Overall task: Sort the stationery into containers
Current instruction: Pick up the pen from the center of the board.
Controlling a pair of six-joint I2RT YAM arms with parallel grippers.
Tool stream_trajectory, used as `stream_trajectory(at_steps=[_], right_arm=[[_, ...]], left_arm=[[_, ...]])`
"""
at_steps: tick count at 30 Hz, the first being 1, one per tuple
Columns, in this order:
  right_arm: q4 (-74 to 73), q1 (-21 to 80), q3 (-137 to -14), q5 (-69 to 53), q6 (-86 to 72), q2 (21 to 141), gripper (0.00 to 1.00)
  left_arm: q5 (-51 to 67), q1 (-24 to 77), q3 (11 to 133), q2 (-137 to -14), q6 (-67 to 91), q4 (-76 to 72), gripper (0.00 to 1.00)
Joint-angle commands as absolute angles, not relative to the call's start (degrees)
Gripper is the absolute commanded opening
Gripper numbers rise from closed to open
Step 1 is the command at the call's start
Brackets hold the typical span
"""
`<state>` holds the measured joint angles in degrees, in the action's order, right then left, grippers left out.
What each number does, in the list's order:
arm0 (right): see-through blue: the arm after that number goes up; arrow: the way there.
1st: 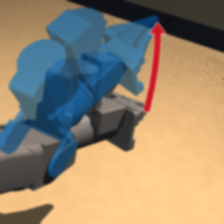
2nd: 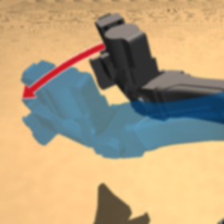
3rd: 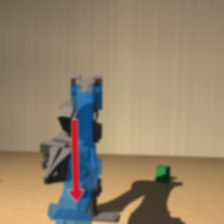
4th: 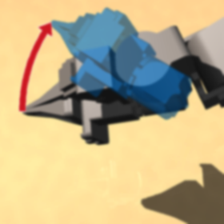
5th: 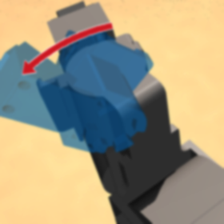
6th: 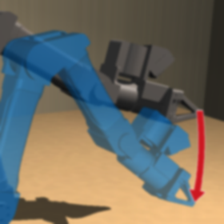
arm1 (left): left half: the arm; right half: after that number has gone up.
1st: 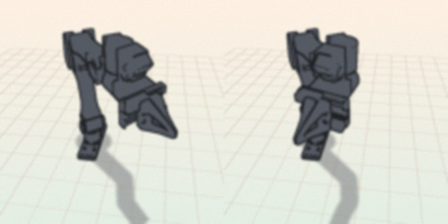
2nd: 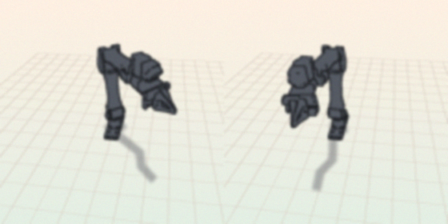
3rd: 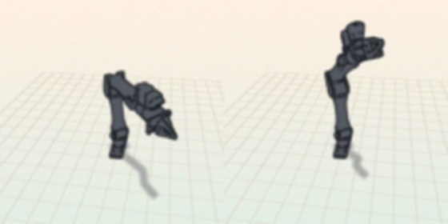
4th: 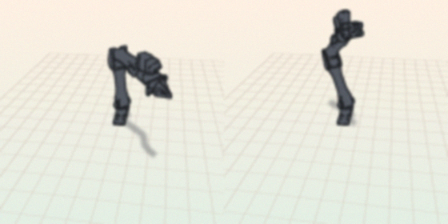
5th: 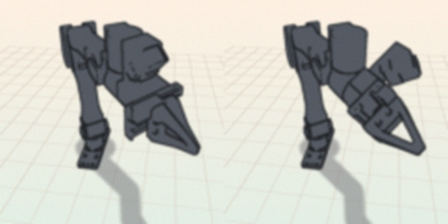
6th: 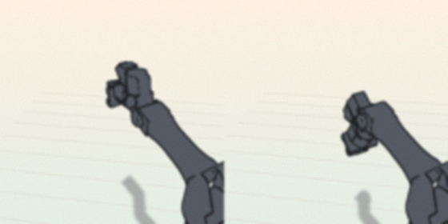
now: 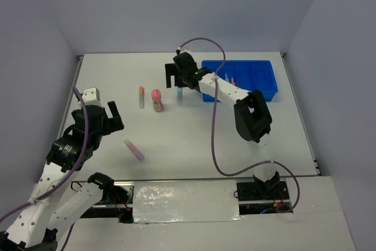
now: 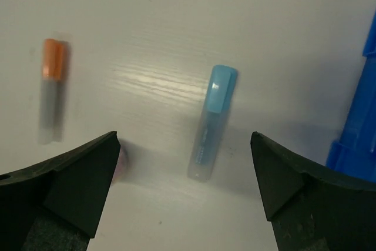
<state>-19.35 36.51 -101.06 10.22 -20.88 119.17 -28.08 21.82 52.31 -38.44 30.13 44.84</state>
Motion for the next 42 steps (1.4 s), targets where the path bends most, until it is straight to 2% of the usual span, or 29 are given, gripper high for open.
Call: stream_trajectory(at_steps=[1,12,15,18,19,23,26,27,28,29,30,31,32,35,36,42], right_arm=[[-26.2,35.9,-108.1,13.6,-24.4,126.7,0.99],[-28.1,38.2,-111.5,16.8,-21.4,134.4,0.85],[-30.0,38.6,-112.9,17.9,-21.2,136.3,0.73],[-29.9,38.6,-112.0,16.8,-21.5,136.6,0.69],[-30.0,38.7,-111.3,16.7,-21.6,136.7,0.63],[-30.3,39.2,-109.6,16.4,-22.1,135.5,0.56],[-31.0,39.3,-109.4,14.2,-21.5,135.2,0.37],[-30.9,39.4,-109.2,13.3,-21.1,134.8,0.24],[-30.4,39.6,-108.6,9.6,-19.5,134.5,0.21],[-26.8,39.6,-105.7,2.0,-17.1,132.5,0.18],[-24.4,39.6,-103.9,1.9,-17.1,131.2,0.18],[-21.7,39.6,-102.4,-4.8,-15.2,129.7,0.17],[-17.9,39.4,-100.9,-6.6,-14.5,126.5,0.17],[-14.0,38.2,-98.0,-8.8,-12.3,119.9,0.12],[-13.3,37.9,-96.9,-8.6,-11.8,118.3,0.02],[-14.1,29.5,-95.5,-9.8,-9.4,107.9,0.00]], left_arm=[[-27.1,21.4,52.0,-37.7,29.1,42.1,0.99],[-26.3,21.4,51.9,-37.2,28.7,41.9,0.99],[-26.2,21.4,51.9,-36.8,28.7,41.7,0.99],[-25.9,21.4,51.9,-36.6,28.5,41.7,0.99],[-25.9,21.4,51.8,-36.6,28.6,41.7,0.99],[-25.8,21.4,51.8,-36.6,28.6,41.7,0.99],[-25.7,21.4,51.9,-36.5,28.4,41.5,0.99],[-25.7,21.4,51.8,-36.4,28.4,41.6,0.99],[-25.7,21.4,51.7,-36.3,28.4,41.5,0.99],[-25.5,21.4,51.8,-36.2,28.3,41.4,0.99],[-25.5,21.4,51.7,-36.1,28.3,41.4,0.99],[-25.4,21.4,51.7,-36.0,28.2,41.3,0.99],[-25.3,21.4,51.7,-36.1,28.2,41.3,0.99],[-25.3,21.4,51.7,-36.1,28.3,41.4,0.99],[-25.3,21.4,51.7,-36.1,28.2,41.4,0.99],[-24.9,21.4,51.5,-35.1,28.0,41.1,0.99]])
